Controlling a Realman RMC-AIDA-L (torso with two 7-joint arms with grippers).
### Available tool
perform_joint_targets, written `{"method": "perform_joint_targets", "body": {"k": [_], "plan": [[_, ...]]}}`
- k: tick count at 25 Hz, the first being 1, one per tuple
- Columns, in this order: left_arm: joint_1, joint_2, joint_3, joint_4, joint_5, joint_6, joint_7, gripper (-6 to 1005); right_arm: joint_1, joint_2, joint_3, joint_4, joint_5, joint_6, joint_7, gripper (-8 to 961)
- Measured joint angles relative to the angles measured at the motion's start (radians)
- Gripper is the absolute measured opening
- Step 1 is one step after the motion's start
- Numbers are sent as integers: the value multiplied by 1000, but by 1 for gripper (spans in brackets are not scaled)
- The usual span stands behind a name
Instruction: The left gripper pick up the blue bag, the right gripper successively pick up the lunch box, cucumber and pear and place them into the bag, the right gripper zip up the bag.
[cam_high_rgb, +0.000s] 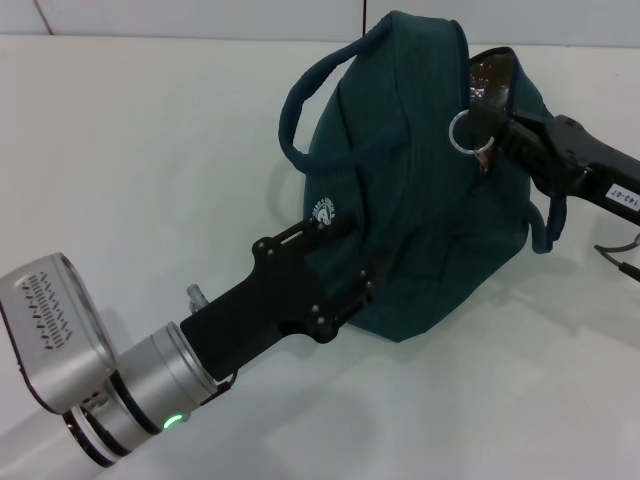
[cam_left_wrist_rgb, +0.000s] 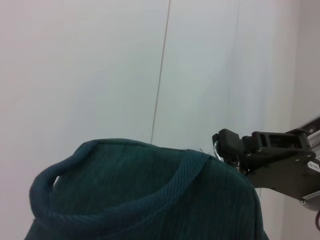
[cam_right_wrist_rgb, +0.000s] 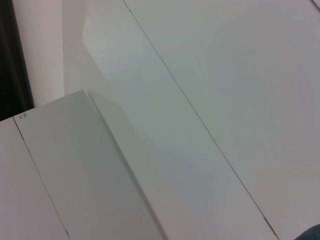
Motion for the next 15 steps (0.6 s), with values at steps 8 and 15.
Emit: {"method": "perform_joint_targets", "body": {"k": [8,15], "plan": [[-1,0,0,8,0,0,3,440,0,0,0,0,0,-1,0,7],[-3,0,1,11,0,0,3,153,0,0,0,0,4,-4,0,7]]}}
